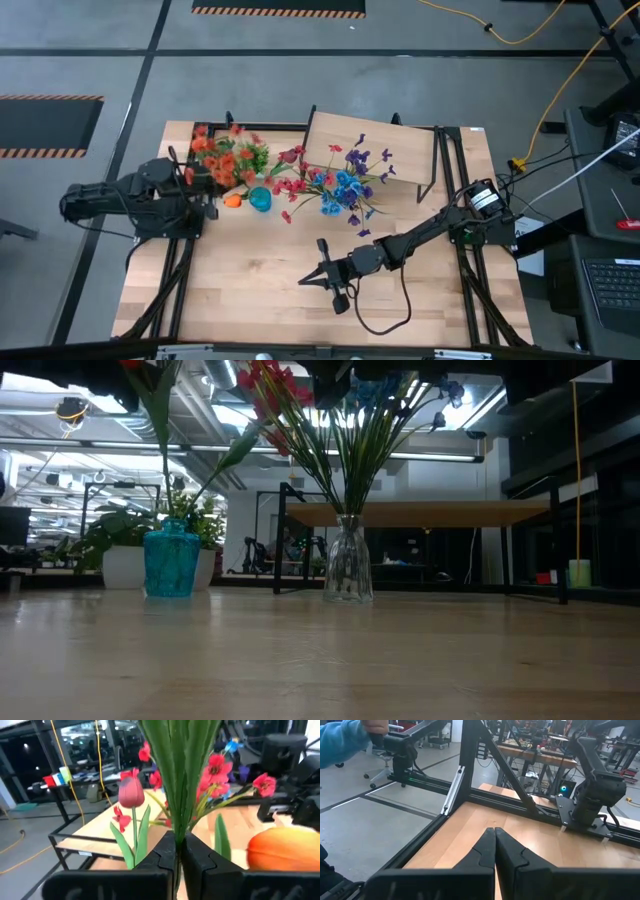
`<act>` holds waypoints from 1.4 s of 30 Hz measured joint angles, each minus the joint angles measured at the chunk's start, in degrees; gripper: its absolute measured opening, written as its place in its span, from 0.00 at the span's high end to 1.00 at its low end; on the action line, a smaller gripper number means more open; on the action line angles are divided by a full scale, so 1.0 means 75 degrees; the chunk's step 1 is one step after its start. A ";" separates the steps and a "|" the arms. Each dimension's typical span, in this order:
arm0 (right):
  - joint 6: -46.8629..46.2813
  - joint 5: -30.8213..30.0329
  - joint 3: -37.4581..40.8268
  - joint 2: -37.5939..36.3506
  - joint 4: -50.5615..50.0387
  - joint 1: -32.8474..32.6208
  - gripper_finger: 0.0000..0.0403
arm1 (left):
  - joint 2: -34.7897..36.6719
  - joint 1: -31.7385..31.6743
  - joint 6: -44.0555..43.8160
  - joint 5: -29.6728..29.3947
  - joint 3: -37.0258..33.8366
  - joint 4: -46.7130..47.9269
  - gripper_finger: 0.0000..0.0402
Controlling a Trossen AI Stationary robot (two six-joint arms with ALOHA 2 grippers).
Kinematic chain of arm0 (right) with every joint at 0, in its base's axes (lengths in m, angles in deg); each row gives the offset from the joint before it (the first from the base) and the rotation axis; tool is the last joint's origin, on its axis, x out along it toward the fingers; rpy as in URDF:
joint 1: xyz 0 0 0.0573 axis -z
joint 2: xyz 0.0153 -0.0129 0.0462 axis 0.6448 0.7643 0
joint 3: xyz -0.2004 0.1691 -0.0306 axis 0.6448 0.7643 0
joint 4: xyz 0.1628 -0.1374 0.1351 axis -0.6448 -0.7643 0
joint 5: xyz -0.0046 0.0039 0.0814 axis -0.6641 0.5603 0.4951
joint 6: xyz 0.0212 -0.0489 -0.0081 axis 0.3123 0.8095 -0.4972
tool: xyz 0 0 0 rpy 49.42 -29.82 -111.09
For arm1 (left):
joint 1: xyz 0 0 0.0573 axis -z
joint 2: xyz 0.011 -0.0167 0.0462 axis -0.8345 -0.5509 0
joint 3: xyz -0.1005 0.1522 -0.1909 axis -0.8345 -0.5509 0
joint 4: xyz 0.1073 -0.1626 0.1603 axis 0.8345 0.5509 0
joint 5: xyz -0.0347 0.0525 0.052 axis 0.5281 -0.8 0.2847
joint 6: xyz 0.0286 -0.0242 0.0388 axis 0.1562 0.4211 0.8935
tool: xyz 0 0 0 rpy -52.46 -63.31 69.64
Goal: Pick and place flowers into a vace then onto a shelf
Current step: Put the orange flowers into the blue vase
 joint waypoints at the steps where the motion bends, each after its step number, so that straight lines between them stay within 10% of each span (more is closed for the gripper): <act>1: 0.0000 0.0000 0.0000 0.0000 0.0000 0.0000 1.00 | -0.0035 -0.0142 -0.0006 0.0208 0.0000 0.0008 0.98; 19: 0.0020 0.0001 0.0000 0.0000 0.0000 -0.0023 1.00 | 0.0025 -0.2055 -0.0765 0.1716 -0.1230 -0.1428 0.98; 42: 0.0012 0.0000 0.0000 0.0000 0.0000 -0.0023 1.00 | 0.0003 -0.2111 -0.1284 0.1923 -0.2378 -0.2380 0.99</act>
